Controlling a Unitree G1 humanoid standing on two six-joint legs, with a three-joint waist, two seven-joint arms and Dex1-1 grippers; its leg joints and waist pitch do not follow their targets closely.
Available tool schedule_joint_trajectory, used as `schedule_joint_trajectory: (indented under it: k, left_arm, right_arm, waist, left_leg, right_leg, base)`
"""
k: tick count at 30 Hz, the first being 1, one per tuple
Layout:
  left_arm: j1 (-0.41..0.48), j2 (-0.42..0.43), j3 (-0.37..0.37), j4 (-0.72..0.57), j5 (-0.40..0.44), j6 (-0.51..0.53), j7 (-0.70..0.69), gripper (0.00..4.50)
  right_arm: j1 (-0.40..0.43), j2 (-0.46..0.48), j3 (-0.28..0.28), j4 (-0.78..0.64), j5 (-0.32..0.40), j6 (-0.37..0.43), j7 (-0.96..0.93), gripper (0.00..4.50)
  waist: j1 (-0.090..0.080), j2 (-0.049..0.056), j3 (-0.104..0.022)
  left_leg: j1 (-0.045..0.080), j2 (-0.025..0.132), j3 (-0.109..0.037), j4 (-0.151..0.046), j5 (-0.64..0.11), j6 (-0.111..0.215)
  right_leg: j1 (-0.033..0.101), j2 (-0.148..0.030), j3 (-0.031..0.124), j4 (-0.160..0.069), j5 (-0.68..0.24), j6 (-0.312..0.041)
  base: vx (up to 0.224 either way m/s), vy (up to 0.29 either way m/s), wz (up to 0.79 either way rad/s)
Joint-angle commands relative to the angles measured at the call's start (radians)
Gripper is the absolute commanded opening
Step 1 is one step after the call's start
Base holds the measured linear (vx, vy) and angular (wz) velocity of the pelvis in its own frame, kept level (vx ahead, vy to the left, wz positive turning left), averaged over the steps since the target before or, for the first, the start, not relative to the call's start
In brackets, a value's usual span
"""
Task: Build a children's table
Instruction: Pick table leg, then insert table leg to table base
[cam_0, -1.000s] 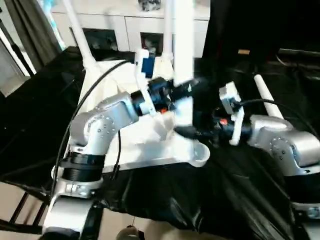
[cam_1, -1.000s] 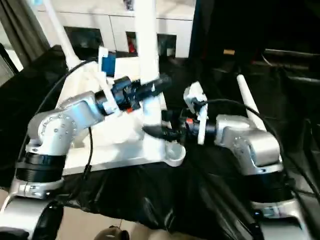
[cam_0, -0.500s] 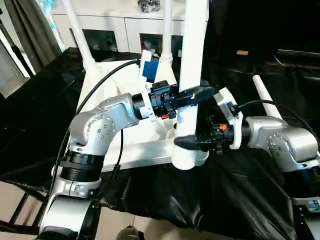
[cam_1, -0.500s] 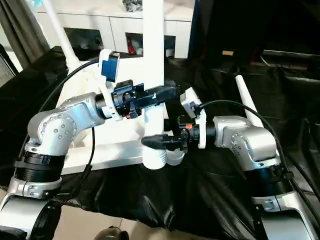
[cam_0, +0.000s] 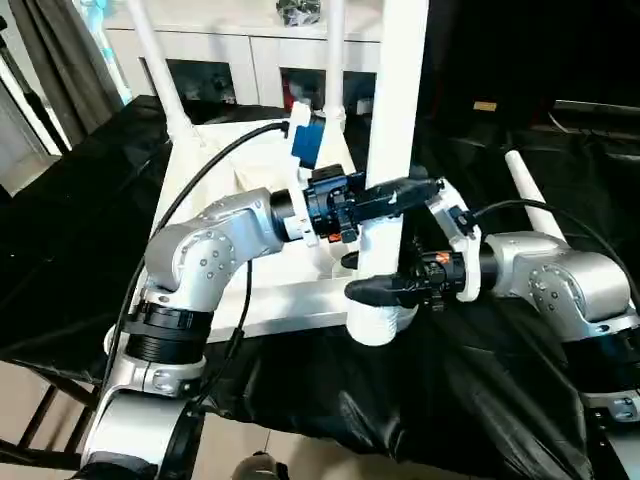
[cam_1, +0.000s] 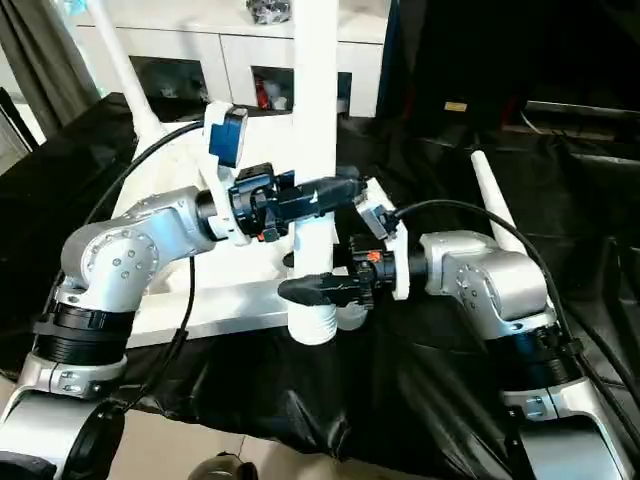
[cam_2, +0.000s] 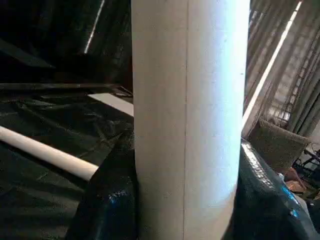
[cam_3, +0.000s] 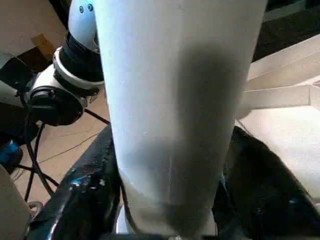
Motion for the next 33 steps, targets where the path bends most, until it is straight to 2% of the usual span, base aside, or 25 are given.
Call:
schedule_joint_trajectory:
  k: [1, 8, 12, 13, 18, 22, 24, 25, 28, 30, 31, 32, 33]
  left_arm:
    - [-0.024, 0.005, 0.001, -0.011, 0.000, -0.007, -0.012, 1.85]
    - [-0.029, 0.009, 0.000, -0.005, 0.009, -0.021, -0.011, 1.85]
    - [-0.028, -0.002, 0.010, -0.016, -0.003, -0.023, -0.005, 1.85]
    - [-0.029, -0.004, 0.012, -0.014, -0.004, -0.022, -0.001, 2.41]
    - [-0.042, -0.023, 0.043, 0.005, -0.011, -0.049, 0.023, 2.84]
    - [-0.075, -0.067, 0.128, 0.026, -0.048, -0.110, 0.082, 2.91]
    - [-0.106, -0.093, 0.207, 0.043, -0.097, -0.153, 0.132, 2.91]
    - [-0.106, -0.093, 0.207, 0.043, -0.097, -0.153, 0.132, 2.91]
    - [-0.134, -0.100, 0.299, 0.061, -0.133, -0.213, 0.192, 2.91]
    - [-0.106, -0.061, 0.288, 0.038, -0.066, -0.237, 0.193, 2.91]
    - [-0.082, -0.031, 0.262, 0.019, -0.020, -0.233, 0.183, 2.91]
    - [-0.082, -0.031, 0.262, 0.019, -0.020, -0.233, 0.183, 2.91]
    - [-0.034, 0.026, 0.210, -0.015, 0.052, -0.227, 0.153, 2.91]
  right_arm:
    - [-0.011, 0.001, 0.012, 0.004, 0.011, 0.008, 0.008, 2.61]
    - [-0.005, 0.004, 0.012, 0.004, 0.010, 0.009, 0.005, 1.95]
    - [-0.002, 0.011, 0.004, 0.010, 0.003, -0.001, -0.008, 1.91]
    - [-0.002, 0.012, 0.003, 0.011, 0.002, -0.003, -0.009, 1.90]
    - [0.000, 0.026, -0.006, 0.018, -0.004, -0.019, -0.037, 1.89]
    - [0.003, 0.042, -0.023, 0.021, -0.004, -0.028, -0.067, 1.89]
    - [0.007, 0.056, -0.042, 0.024, -0.001, -0.041, -0.091, 1.89]
    - [0.007, 0.056, -0.042, 0.024, -0.001, -0.041, -0.091, 1.89]
    - [0.020, 0.087, -0.084, 0.028, -0.009, -0.086, -0.160, 1.89]
    - [0.042, 0.109, -0.111, 0.011, -0.034, -0.137, -0.230, 1.88]
    - [0.053, 0.115, -0.113, 0.000, -0.059, -0.161, -0.273, 1.88]
    - [0.053, 0.115, -0.113, 0.000, -0.059, -0.161, -0.273, 1.88]
    - [0.072, 0.128, -0.109, -0.018, -0.110, -0.196, -0.351, 1.88]
  waist:
    - [0.001, -0.021, -0.081]
    - [0.002, -0.020, -0.080]
    - [0.002, -0.020, -0.081]
    - [0.002, -0.019, -0.081]
    - [0.002, -0.019, -0.081]
    - [0.002, -0.019, -0.082]
    - [0.003, -0.020, -0.082]
    - [0.005, -0.019, -0.082]
    - [0.005, -0.021, -0.083]
    - [0.001, -0.023, -0.082]
    - [0.002, -0.021, -0.083]
    - [-0.001, -0.017, -0.081]
    - [0.000, -0.014, -0.082]
  left_leg:
    - [0.018, 0.018, -0.003, -0.060, -0.142, 0.030]
    - [0.018, 0.018, -0.003, -0.061, -0.150, 0.028]
    - [0.018, 0.019, -0.003, -0.061, -0.147, 0.027]
    - [0.018, 0.018, -0.003, -0.061, -0.146, 0.027]
    - [0.019, 0.019, -0.003, -0.061, -0.152, 0.024]
    - [0.017, 0.017, -0.004, -0.060, -0.151, 0.023]
    - [0.015, 0.016, -0.004, -0.059, -0.150, 0.026]
    - [0.016, 0.016, -0.003, -0.058, -0.149, 0.026]
    - [0.015, 0.016, -0.005, -0.059, -0.150, 0.024]
    - [0.015, 0.017, -0.005, -0.061, -0.143, 0.024]
    - [0.018, 0.018, -0.006, -0.061, -0.141, 0.024]
    - [0.018, 0.020, -0.007, -0.064, -0.141, 0.018]
    - [0.021, 0.020, -0.006, -0.064, -0.145, 0.010]
  right_leg:
    - [0.056, -0.048, 0.042, -0.072, -0.183, -0.204]
    - [0.056, -0.048, 0.042, -0.074, -0.199, -0.199]
    - [0.056, -0.049, 0.042, -0.072, -0.192, -0.202]
    - [0.056, -0.048, 0.042, -0.072, -0.189, -0.203]
    - [0.056, -0.049, 0.042, -0.073, -0.191, -0.206]
    - [0.058, -0.050, 0.042, -0.073, -0.175, -0.210]
    - [0.059, -0.049, 0.041, -0.072, -0.175, -0.209]
    - [0.059, -0.050, 0.041, -0.072, -0.174, -0.210]
    - [0.059, -0.050, 0.039, -0.072, -0.170, -0.210]
    - [0.056, -0.048, 0.040, -0.070, -0.173, -0.196]
    - [0.056, -0.048, 0.040, -0.070, -0.174, -0.191]
    - [0.053, -0.049, 0.041, -0.070, -0.184, -0.179]
    - [0.051, -0.048, 0.041, -0.071, -0.190, -0.173]
  base:
    - [0.000, 0.000, 0.00]
    - [0.000, 0.000, 0.00]
    - [0.000, 0.000, 0.00]
    - [0.000, 0.000, 0.00]
    - [0.000, 0.000, 0.00]
    - [0.000, 0.000, 0.00]
    - [0.000, 0.000, 0.00]
    - [0.000, 0.000, 0.00]
    - [0.000, 0.000, 0.00]
    - [0.000, 0.000, 0.00]
    - [0.000, 0.000, 0.00]
    - [0.000, 0.000, 0.00]
    - [0.000, 0.000, 0.00]
